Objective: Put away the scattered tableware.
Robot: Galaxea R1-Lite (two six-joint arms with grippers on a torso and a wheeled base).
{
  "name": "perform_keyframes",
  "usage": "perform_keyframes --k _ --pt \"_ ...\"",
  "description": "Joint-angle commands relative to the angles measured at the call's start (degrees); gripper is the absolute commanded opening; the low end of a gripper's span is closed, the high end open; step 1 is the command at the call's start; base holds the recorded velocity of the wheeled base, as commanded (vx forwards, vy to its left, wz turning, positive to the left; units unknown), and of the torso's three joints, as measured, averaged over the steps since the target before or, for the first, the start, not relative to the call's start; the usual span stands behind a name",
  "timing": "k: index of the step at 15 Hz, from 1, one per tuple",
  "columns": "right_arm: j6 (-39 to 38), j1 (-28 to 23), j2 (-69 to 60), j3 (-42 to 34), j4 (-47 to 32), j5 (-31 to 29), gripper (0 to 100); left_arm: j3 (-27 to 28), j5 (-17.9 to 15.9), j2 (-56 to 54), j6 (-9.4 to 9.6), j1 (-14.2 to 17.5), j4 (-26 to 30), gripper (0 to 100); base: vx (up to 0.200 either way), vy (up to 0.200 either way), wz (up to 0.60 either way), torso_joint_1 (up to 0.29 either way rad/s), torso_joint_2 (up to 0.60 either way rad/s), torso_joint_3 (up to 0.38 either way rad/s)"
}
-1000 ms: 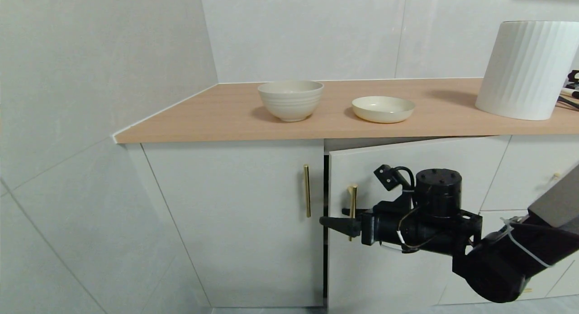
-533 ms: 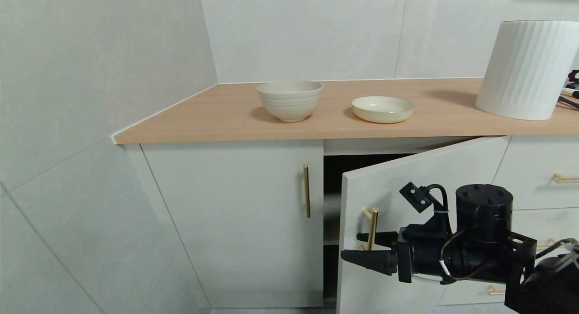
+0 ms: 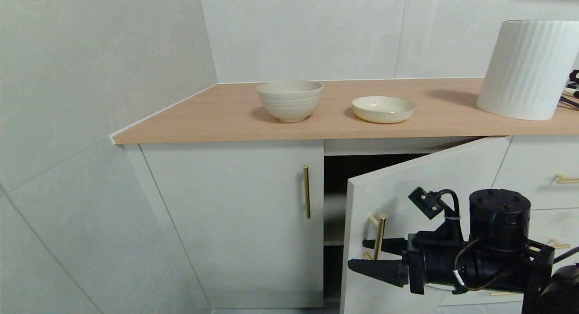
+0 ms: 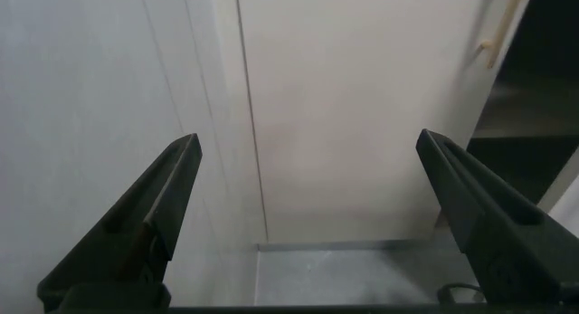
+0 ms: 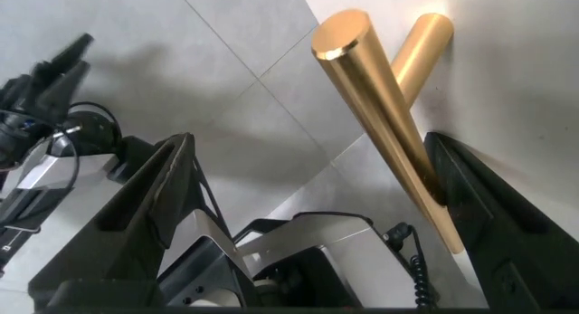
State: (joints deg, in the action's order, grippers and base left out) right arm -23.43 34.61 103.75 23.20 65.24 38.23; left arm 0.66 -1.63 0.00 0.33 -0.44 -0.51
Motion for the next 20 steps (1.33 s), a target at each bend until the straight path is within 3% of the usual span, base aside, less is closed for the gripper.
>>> perform_keyframes --k 1,2,4,5,8,9,11,15,16,17,20 --pt "0.1 0.0 -1.1 0.0 0.3 0.1 100 5.2 -3.6 0.5 0.02 0.0 0.8 100 0.000 0.000 0.00 0.000 0.00 0.000" --pt "0.0 0.3 -2.6 -0.2 0.3 0.2 100 13.2 -10.0 4.2 0.02 -0.2 5.2 100 0.000 0.000 0.00 0.000 0.00 0.000" --pt "0.0 0.9 -3.6 -0.3 0.3 0.2 100 25.3 -17.2 15.9 -0.07 -0.2 12.4 100 0.000 0.000 0.00 0.000 0.00 0.000" --pt "0.0 0.9 -4.0 -0.3 0.3 0.1 100 32.0 -21.7 26.1 -0.07 -0.2 13.2 100 0.000 0.000 0.00 0.000 0.00 0.000" --pt "0.0 0.9 -3.9 -0.3 0.3 0.1 100 41.7 -29.3 45.5 -0.15 -0.7 10.6 100 0.000 0.000 0.00 0.000 0.00 0.000" --pt "0.0 0.9 -3.6 -0.3 0.3 0.0 100 42.3 -31.8 55.0 -0.33 -3.5 6.0 100 0.000 0.000 0.00 0.000 0.00 0.000" --pt "0.1 0.9 -3.0 -0.3 0.3 -0.1 100 41.4 -31.8 67.5 -2.26 -9.4 -2.7 100 0.000 0.000 0.00 0.000 0.00 0.000" --pt "0.1 0.9 -2.9 -0.3 0.2 -0.1 100 38.6 -30.6 84.0 -9.65 -18.6 -22.1 100 0.000 0.000 0.00 0.000 0.00 0.000" --pt "0.1 0.9 -2.9 -0.3 0.2 -0.1 100 38.6 -30.6 84.0 -9.65 -18.6 -22.1 100 0.000 0.000 0.00 0.000 0.00 0.000" --pt "0.1 0.9 -3.0 -0.7 0.2 -0.2 100 35.6 -29.7 87.5 -10.96 -22.9 -29.9 100 0.000 0.000 0.00 0.000 0.00 0.000" --pt "0.1 0.8 -2.9 -0.7 0.2 -0.2 100 31.3 -27.5 90.3 -10.70 -27.4 -35.3 100 0.000 0.000 0.00 0.000 0.00 0.000"
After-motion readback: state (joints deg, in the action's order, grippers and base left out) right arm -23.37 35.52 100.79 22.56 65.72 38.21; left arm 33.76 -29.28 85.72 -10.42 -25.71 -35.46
